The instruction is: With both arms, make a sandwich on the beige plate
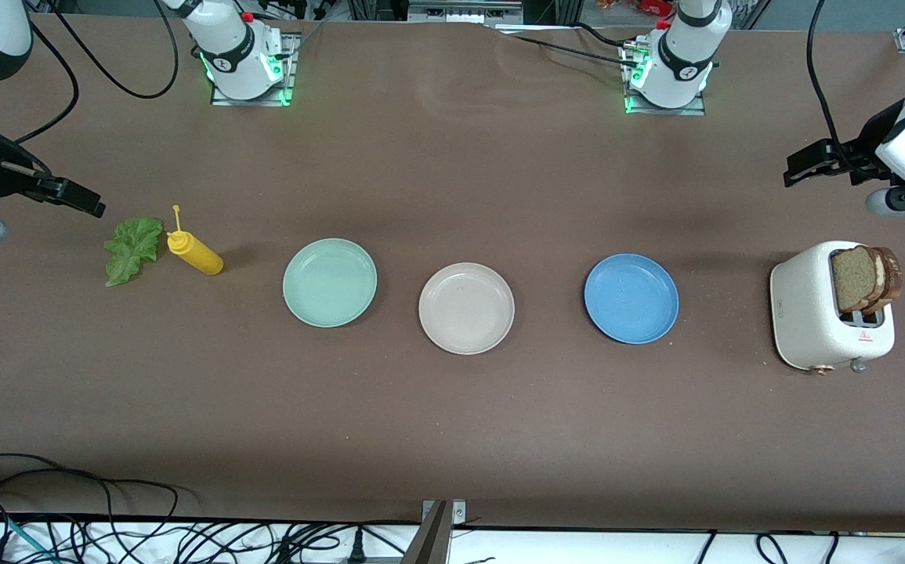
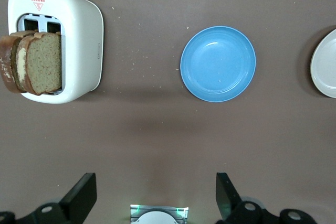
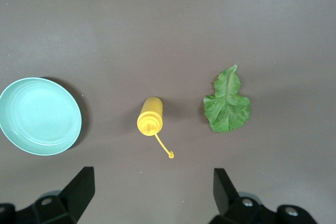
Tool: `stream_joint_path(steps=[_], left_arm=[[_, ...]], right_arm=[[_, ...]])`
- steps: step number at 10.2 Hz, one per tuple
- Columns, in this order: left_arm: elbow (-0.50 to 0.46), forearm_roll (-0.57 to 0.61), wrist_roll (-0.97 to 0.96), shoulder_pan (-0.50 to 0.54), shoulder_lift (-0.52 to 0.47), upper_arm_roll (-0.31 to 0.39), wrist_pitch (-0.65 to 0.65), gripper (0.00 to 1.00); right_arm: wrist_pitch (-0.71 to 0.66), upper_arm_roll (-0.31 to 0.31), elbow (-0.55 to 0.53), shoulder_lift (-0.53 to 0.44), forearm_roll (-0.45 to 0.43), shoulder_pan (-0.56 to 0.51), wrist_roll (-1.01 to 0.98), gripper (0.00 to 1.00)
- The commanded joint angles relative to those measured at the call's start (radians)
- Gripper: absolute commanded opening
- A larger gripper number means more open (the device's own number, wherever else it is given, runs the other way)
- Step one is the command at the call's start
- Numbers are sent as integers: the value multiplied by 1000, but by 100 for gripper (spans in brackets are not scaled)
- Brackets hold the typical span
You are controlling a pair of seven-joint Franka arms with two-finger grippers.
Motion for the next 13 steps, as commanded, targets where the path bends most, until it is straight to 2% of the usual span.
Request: stream_joint_path(steps=[1, 4, 7, 13], left_arm=[[8, -13, 21, 8, 8, 2, 6, 100], [8, -16, 20, 7, 20, 2, 20, 100], [49, -20, 20, 7, 45, 2, 20, 100], [49, -25, 21, -1, 57, 2, 22, 100]], right_arm=[[-1, 3, 4, -3, 13, -1, 3, 100], [-2, 3, 4, -5, 13, -1, 5, 100], [-2, 3, 2, -5, 13, -1, 5, 100], [-2, 3, 2, -5, 13, -1, 4, 100]])
